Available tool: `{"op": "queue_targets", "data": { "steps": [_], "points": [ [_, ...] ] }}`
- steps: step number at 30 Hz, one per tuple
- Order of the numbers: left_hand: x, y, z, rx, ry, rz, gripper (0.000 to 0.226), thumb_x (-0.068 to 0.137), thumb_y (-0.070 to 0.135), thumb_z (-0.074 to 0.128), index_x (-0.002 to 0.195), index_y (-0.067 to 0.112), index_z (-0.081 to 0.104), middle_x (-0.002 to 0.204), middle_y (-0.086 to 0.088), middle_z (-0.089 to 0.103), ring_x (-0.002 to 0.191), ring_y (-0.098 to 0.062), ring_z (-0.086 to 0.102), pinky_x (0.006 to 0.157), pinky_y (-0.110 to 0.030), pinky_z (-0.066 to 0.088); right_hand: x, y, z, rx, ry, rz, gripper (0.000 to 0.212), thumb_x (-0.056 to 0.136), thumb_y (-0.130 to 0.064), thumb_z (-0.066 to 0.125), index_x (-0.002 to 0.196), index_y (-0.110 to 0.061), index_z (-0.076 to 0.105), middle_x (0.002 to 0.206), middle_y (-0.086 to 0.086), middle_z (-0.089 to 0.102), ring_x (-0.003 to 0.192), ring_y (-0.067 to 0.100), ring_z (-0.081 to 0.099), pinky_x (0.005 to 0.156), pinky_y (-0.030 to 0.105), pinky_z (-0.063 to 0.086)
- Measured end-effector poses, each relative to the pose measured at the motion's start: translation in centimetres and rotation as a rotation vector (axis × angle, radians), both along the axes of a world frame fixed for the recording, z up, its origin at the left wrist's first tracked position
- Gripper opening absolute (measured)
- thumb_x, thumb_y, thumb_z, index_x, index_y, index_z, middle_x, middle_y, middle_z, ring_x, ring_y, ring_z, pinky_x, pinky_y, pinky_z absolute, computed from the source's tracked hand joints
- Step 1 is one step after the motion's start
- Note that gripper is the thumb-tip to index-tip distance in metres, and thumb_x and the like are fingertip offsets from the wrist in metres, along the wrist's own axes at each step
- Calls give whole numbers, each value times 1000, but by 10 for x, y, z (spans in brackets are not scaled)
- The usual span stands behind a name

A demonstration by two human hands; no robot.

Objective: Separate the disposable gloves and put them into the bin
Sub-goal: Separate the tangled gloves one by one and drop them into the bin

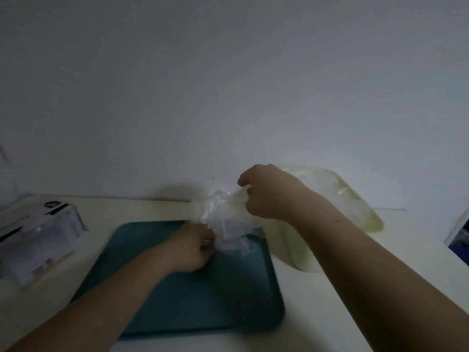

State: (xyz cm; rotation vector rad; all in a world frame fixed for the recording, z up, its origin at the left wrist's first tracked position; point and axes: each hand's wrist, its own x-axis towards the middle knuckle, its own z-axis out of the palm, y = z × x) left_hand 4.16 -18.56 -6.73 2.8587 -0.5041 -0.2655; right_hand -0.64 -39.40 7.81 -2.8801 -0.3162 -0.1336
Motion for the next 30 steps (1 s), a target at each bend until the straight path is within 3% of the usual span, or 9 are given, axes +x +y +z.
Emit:
{"op": "queue_targets", "data": {
  "steps": [3,6,9,15,19,22,25,28,30],
  "points": [
    [-10,15,-4,-131,-36,-22,18,82,39,53,74,25,61,74,9,65,70,-10,65,68,-37,59,12,17,-49,196,160,76,56,95,-12,63,148,-28,54,150,-3,55,126,20,61,95,26,54],
    [-17,25,-1,-220,-144,-1,21,82,37,63,71,19,63,67,5,64,66,-11,64,63,-33,55,26,27,-95,128,214,67,75,88,-28,76,156,-27,43,160,-1,45,144,20,45,115,29,38],
    [-17,32,5,-330,-159,40,11,81,20,66,70,18,68,65,5,66,65,-12,65,60,-33,53,36,40,-115,161,345,109,87,82,-32,85,157,-25,41,158,1,45,145,19,43,118,29,34],
    [-6,36,11,-535,-153,107,18,89,16,69,88,31,78,81,17,75,76,4,69,74,-22,59,50,52,-122,130,331,71,48,83,-45,80,129,-38,69,136,-6,63,122,17,62,105,32,49],
    [1,44,15,-654,-226,147,26,89,6,66,95,27,80,91,15,76,85,1,71,80,-18,58,51,50,-119,73,199,132,18,94,-36,66,105,-36,80,107,-12,73,93,10,64,79,22,44],
    [-1,48,23,-754,-252,155,47,85,-6,56,103,33,76,101,17,74,95,2,68,83,-12,54,55,39,-118,329,87,191,14,96,-28,67,89,-27,80,83,-15,73,82,4,66,79,25,50],
    [-3,51,33,-755,-293,129,50,85,-3,63,115,36,70,111,24,67,104,8,60,83,-5,46,54,32,-108,602,54,222,18,100,-21,67,85,-20,78,74,-20,72,73,-7,64,74,13,46],
    [-1,58,36,-688,-318,115,49,87,21,79,127,43,62,119,31,57,110,15,49,86,-5,40,44,30,-93,944,242,257,22,104,-11,61,85,-6,71,82,-2,74,82,7,68,79,22,52],
    [0,60,36,-772,-295,165,36,85,31,84,116,43,69,117,30,63,111,13,54,92,-15,43,35,30,-83,1103,384,265,23,105,-9,56,89,4,65,86,17,72,85,19,73,77,28,57]
  ]
}}
